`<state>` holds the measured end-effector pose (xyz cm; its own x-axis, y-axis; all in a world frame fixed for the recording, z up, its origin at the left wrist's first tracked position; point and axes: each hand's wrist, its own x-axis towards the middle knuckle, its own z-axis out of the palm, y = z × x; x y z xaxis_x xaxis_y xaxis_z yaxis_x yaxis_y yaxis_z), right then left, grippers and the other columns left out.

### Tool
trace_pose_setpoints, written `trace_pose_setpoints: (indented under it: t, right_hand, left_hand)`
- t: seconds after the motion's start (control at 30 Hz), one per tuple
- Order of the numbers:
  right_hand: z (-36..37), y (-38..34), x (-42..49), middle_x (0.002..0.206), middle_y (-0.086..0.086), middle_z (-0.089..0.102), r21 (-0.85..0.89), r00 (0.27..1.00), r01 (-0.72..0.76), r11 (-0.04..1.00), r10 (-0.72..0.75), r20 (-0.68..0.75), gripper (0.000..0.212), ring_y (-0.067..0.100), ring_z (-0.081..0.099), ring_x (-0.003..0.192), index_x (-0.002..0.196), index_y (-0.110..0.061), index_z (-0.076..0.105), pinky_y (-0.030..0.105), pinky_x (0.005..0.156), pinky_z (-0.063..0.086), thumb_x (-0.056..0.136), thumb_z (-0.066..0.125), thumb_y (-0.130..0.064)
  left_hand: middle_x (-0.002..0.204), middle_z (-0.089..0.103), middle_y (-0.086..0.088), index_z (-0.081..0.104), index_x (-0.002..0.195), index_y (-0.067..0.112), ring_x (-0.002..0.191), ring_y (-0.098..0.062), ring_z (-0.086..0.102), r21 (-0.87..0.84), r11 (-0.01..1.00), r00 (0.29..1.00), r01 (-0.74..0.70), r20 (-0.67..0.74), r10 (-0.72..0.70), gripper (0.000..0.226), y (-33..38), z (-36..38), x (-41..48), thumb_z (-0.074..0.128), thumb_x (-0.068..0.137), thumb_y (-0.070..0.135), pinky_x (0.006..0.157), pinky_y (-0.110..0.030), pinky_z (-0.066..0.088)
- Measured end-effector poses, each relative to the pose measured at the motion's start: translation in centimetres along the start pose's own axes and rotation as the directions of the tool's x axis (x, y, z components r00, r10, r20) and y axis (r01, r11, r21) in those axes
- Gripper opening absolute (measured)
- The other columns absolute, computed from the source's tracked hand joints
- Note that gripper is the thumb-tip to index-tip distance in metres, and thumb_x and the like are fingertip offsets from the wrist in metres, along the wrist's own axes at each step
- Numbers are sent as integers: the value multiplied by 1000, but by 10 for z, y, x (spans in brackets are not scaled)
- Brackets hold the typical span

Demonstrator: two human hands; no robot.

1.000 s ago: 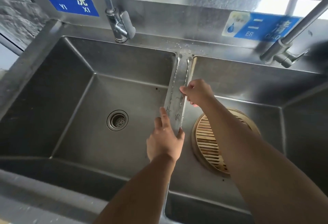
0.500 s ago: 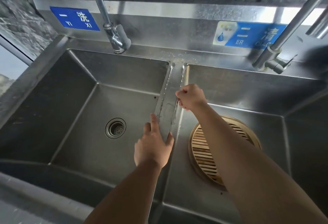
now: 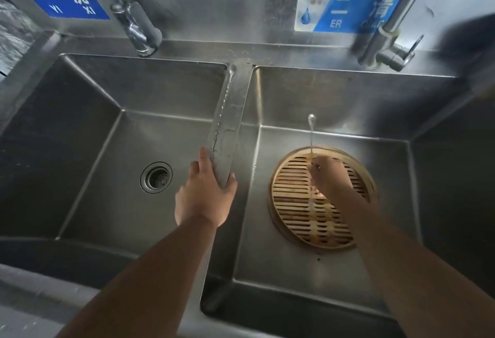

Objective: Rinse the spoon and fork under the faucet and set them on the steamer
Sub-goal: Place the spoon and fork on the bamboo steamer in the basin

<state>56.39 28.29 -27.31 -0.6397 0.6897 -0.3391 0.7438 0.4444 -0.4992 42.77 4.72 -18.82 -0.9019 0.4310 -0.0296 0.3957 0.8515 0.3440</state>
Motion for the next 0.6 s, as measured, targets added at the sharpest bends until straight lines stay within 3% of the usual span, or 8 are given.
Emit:
trace_pose_setpoints:
  t: [0.4,0.53,0.6]
  right_hand:
    - [36,68,-18,71,6,66,-90,967,-215,972,225,116,28,17,67,62,75,-14,60,33,59,61,98,44,-14]
    - [38,73,-18,72,3,66,-142,954,-245,959,264,143,23,15,65,63,77,-14,62,27,52,53,96,50,-14]
    - [40,75,-18,73,3,66,-185,943,-253,950,285,172,19,15,65,64,81,-12,65,27,56,55,96,53,-14]
  left_hand:
    - [114,60,1,31,134,28,86,-36,66,6,1000,1000,-12,9,12,64,4,-3,-1,52,80,58,73,-50,56]
    - [113,60,3,33,130,29,86,-36,66,-17,1000,1000,-5,12,5,60,5,-4,-1,53,80,57,73,-50,56]
    - [113,60,3,34,128,29,85,-35,66,-14,1000,1000,-6,11,6,58,6,-5,-1,54,81,57,72,-50,56]
